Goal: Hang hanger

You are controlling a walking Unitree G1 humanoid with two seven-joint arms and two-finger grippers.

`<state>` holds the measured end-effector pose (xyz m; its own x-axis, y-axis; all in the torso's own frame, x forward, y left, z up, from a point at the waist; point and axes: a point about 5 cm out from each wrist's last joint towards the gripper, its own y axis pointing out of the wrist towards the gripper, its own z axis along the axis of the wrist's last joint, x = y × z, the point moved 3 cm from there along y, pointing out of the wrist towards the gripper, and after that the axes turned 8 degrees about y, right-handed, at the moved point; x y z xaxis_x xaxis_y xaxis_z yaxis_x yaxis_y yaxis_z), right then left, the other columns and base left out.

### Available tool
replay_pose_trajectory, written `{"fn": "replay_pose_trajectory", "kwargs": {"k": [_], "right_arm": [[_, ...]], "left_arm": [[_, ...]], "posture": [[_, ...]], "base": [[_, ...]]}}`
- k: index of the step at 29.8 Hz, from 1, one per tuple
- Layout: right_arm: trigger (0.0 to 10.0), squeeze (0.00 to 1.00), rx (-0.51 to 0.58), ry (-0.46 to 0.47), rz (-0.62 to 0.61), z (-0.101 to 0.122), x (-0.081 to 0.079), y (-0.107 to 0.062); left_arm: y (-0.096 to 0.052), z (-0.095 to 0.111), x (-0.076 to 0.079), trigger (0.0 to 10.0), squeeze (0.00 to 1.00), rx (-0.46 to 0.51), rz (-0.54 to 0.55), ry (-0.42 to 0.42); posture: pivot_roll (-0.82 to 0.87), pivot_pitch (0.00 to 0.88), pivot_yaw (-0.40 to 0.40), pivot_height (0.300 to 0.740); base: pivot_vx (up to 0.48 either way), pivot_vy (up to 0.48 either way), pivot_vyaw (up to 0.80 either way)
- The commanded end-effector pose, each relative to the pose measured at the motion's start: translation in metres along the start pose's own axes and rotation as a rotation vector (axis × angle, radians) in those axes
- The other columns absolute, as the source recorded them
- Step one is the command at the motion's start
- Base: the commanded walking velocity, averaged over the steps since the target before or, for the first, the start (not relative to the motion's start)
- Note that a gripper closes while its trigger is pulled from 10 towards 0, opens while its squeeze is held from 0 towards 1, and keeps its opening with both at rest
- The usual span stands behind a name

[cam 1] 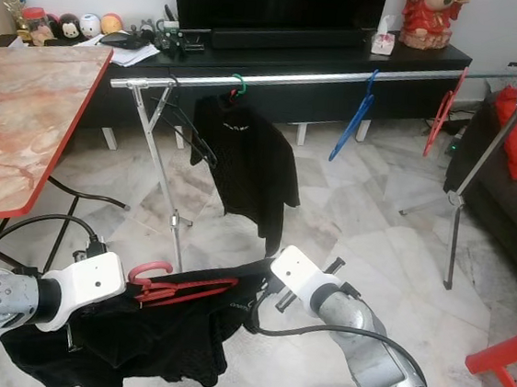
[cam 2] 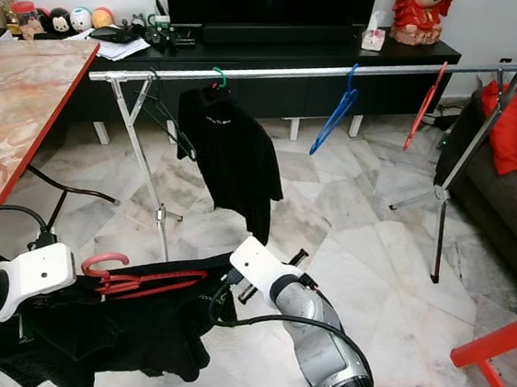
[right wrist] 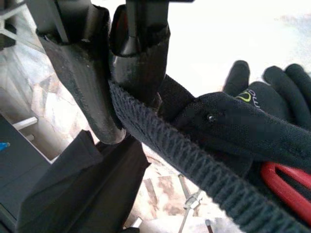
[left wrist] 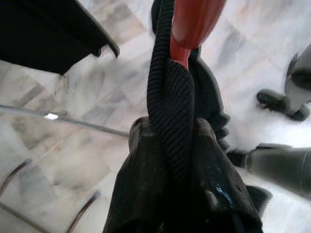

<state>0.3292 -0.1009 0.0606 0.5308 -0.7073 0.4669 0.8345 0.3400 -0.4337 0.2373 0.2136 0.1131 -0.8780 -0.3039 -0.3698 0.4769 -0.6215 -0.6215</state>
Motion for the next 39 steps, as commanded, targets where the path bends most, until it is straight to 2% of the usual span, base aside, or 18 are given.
{"fn": "replay_pose_trajectory", "kwargs": {"k": [1, 2, 3, 9, 13, 15, 20, 21, 23, 27, 32, 37, 38, 39], "right_arm": [[0.0, 0.0, -0.089, -0.029, -0.094, -0.021, 0.031, -0.005], [0.0, 0.0, -0.092, -0.033, -0.09, -0.022, 0.031, -0.006], [0.0, 0.0, -0.095, -0.033, -0.087, -0.023, 0.031, -0.006], [0.0, 0.0, -0.136, -0.046, -0.067, -0.034, 0.033, -0.008], [0.0, 0.0, -0.152, -0.067, -0.065, -0.041, 0.038, -0.009], [0.0, 0.0, -0.173, -0.083, -0.059, -0.047, 0.04, -0.011], [0.0, 0.0, -0.25, -0.082, -0.017, -0.068, 0.041, -0.021], [0.0, 0.0, -0.271, -0.084, -0.021, -0.076, 0.043, -0.025], [0.0, 0.0, -0.289, -0.083, -0.029, -0.082, 0.046, -0.029], [0.0, 0.0, -0.321, -0.088, -0.049, -0.095, 0.055, -0.033], [0.0, 0.0, -0.334, -0.084, -0.061, -0.101, 0.062, -0.033], [0.0, 0.0, -0.334, -0.084, -0.062, -0.101, 0.062, -0.033], [0.0, 0.0, -0.323, -0.093, -0.06, -0.099, 0.064, -0.028], [0.0, 0.0, -0.314, -0.096, -0.061, -0.097, 0.064, -0.025]], "left_arm": [[-0.022, 0.004, 0.017, 10.0, 0.0, 0.026, -0.157, -0.056], [-0.026, 0.01, 0.03, 10.0, 0.0, 0.053, -0.251, -0.068], [-0.026, 0.01, 0.033, 10.0, 0.0, 0.054, -0.266, -0.07], [-0.023, 0.009, 0.033, 10.0, 0.0, 0.051, -0.237, -0.068], [-0.022, 0.016, 0.04, 10.0, 0.0, 0.093, -0.261, -0.091], [-0.02, 0.015, 0.036, 10.0, 0.0, 0.084, -0.222, -0.075], [-0.015, -0.003, 0.019, 10.0, 0.0, -0.066, -0.113, -0.007], [-0.014, -0.005, 0.013, 10.0, 0.0, -0.068, -0.07, 0.003], [-0.014, -0.001, 0.011, 10.0, 0.0, -0.03, -0.057, -0.009], [-0.021, 0.014, 0.023, 10.0, 0.0, 0.074, -0.149, -0.052], [-0.024, 0.019, 0.03, 10.0, 0.0, 0.098, -0.225, -0.042], [-0.025, 0.02, 0.031, 10.0, 0.0, 0.101, -0.231, -0.041], [-0.012, 0.012, 0.05, 10.0, 0.0, 0.008, -0.358, 0.031], [-0.008, 0.009, 0.058, 10.0, 0.0, -0.032, -0.403, 0.064]], "posture": [[-0.04, 0.0, 0.054, 0.74], [-0.04, 0.0, 0.055, 0.74], [-0.04, 0.0, 0.055, 0.74], [-0.04, 0.0, 0.048, 0.74], [-0.05, 0.0, 0.044, 0.74], [-0.05, 0.0, 0.043, 0.74], [-0.05, 0.0, 0.032, 0.74], [-0.05, 0.0, 0.029, 0.74], [-0.06, 0.0, 0.026, 0.74], [-0.06, 0.0, 0.014, 0.74], [-0.05, 0.0, 0.003, 0.74], [-0.05, 0.0, 0.003, 0.74], [-0.04, 0.0, -0.015, 0.74], [-0.04, 0.0, -0.015, 0.74]], "base": [[0.0, 0.0, 0.0], [0.0, 0.0, 0.0], [0.0, 0.0, 0.0], [0.0, 0.0, 0.0], [0.0, 0.0, 0.0], [0.0, 0.0, 0.0], [0.0, 0.0, 0.0], [0.0, 0.0, 0.0], [0.0, 0.0, 0.0], [0.0, 0.0, 0.0], [0.0, 0.0, 0.0], [0.0, 0.0, 0.0], [0.0, 0.0, 0.0], [0.0, 0.0, 0.0]]}}
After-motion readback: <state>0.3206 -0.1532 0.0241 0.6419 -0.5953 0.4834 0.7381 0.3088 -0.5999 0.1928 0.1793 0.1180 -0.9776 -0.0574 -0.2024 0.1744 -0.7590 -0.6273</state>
